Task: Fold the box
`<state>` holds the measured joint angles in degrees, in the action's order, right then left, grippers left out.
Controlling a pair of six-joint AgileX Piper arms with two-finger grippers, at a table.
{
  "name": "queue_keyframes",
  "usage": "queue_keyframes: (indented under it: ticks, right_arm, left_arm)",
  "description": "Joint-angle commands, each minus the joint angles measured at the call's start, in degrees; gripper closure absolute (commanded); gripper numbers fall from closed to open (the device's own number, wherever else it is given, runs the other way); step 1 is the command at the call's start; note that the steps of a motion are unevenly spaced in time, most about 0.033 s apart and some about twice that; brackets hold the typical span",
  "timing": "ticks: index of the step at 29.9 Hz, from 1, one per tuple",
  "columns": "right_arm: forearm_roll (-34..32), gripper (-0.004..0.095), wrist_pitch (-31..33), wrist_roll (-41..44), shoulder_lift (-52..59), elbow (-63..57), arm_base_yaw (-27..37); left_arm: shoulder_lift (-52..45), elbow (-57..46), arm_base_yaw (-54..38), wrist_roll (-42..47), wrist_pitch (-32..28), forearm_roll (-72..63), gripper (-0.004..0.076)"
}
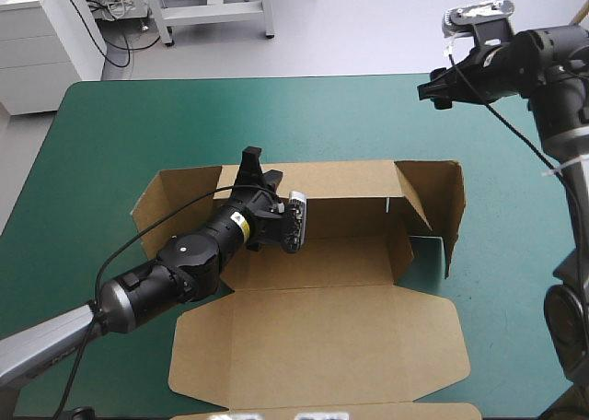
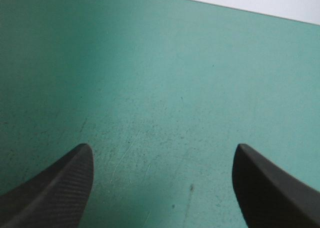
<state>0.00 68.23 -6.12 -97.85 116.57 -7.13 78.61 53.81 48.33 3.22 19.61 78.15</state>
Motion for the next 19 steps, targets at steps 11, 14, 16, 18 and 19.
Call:
queue_keyframes:
  ticks: [11, 14, 16, 18, 19]
  right_arm:
    - [3.4, 0.0204, -1.2, 2.6, -6.9, 2.1, 0.4]
    - [4.9, 0.0226, -1.2, 2.6, -7.2, 1.7, 0.4]
    - [5.8, 0.0244, -1.2, 2.6, -7.3, 1.7, 0.4]
    - [5.8, 0.0262, -1.2, 2.6, -7.3, 1.7, 0.4]
    - [5.9, 0.0263, -1.2, 2.6, -7.3, 1.7, 0.4]
  left_arm:
    - [-1.6, 1.3, 0.3, 0.7, -0.8, 1.2, 0.0731]
    - [-1.6, 1.3, 0.3, 1.1, -0.8, 0.9, 0.0731]
    - [-1.6, 1.3, 0.3, 2.0, -0.8, 0.9, 0.0731]
    - [-1.6, 1.3, 0.3, 2.0, -0.8, 0.9, 0.0731]
    - [-1.6, 1.3, 0.3, 2.0, -0.8, 0.9, 0.0731]
